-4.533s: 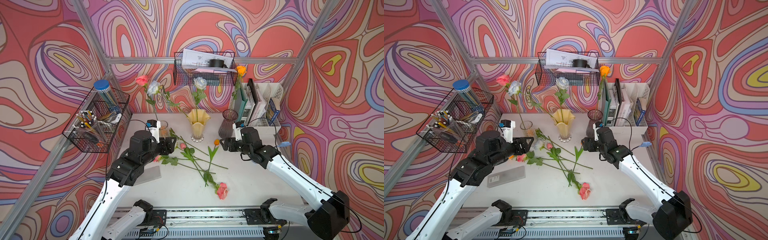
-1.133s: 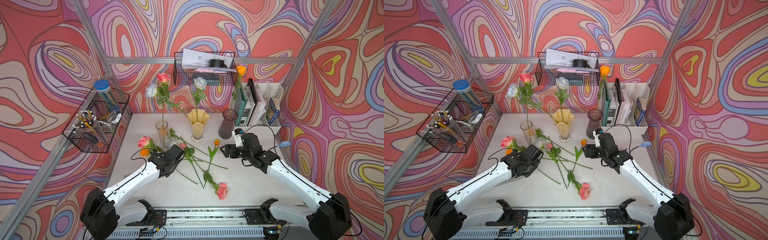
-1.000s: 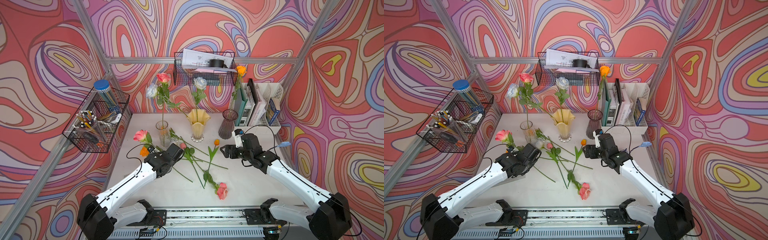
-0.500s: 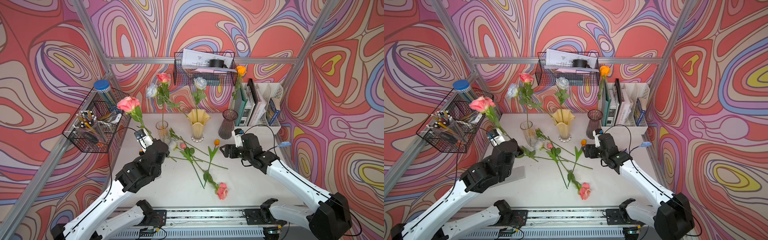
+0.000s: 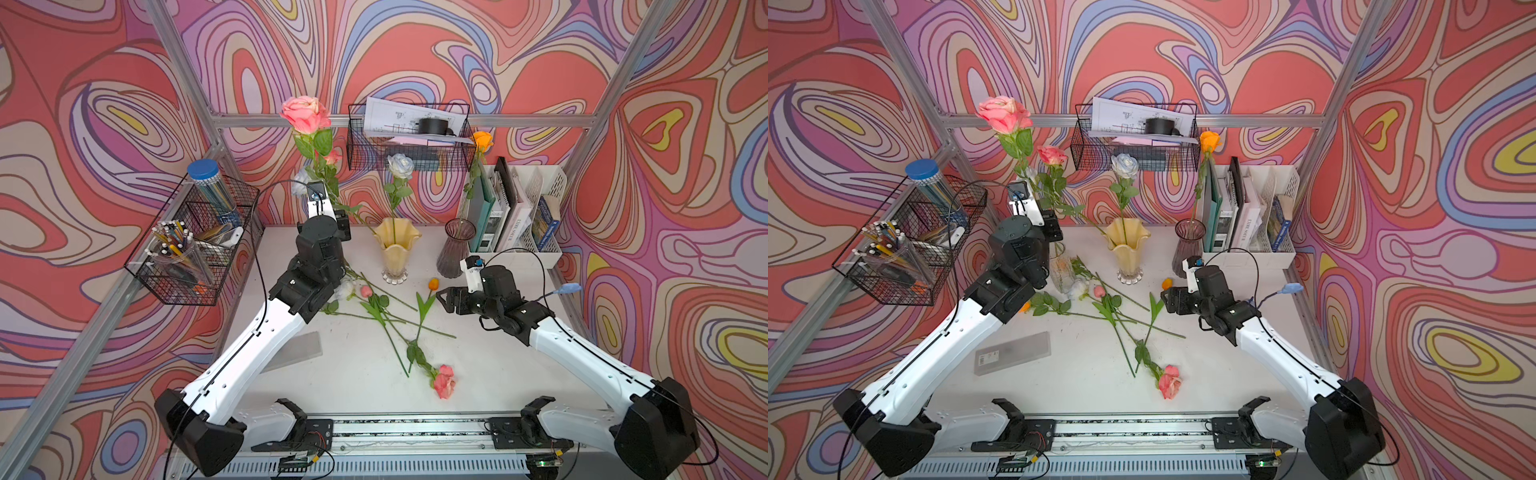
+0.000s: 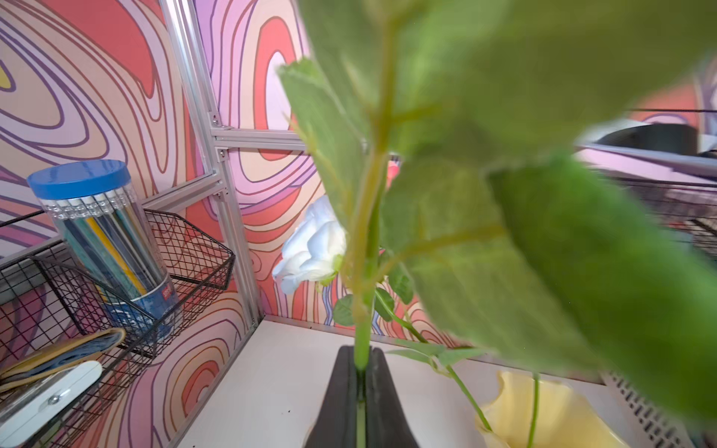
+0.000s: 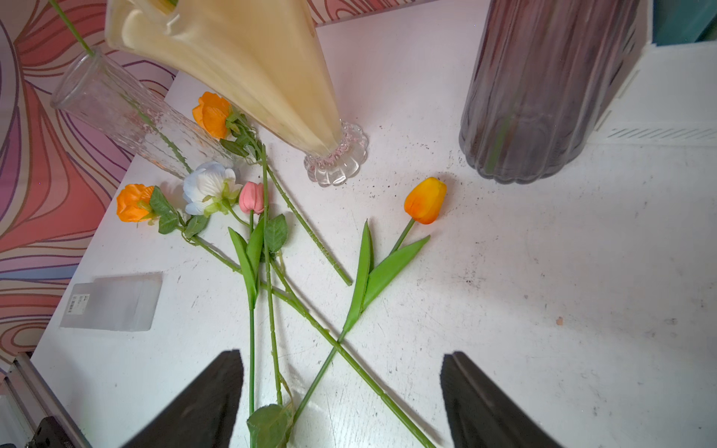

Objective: Arrange the flowers in different vases according to their colors
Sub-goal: Insert the flower into the vase.

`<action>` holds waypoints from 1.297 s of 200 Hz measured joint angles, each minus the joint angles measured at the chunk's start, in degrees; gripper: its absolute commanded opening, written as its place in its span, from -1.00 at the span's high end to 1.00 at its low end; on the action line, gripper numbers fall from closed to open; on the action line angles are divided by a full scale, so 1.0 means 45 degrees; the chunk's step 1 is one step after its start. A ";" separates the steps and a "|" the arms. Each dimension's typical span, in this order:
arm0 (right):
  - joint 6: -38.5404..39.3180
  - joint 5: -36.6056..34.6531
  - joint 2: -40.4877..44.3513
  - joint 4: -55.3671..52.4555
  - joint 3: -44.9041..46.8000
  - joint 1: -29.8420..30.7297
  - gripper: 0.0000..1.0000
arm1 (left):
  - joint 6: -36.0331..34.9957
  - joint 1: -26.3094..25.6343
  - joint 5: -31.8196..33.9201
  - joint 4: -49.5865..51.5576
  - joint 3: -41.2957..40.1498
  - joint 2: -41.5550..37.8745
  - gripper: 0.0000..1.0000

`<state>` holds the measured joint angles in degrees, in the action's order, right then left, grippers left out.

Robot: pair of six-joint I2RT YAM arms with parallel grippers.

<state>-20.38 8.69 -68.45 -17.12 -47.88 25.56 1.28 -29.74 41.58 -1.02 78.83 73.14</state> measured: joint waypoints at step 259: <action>0.0398 0.0291 -0.0466 0.0189 -0.0029 0.0005 -0.64 | 0.1355 0.2841 -0.2963 -0.1394 -0.3143 0.0073 -0.52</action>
<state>-18.59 10.00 -70.54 -16.27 -48.01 25.58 7.38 -16.95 28.25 -7.29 64.69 73.47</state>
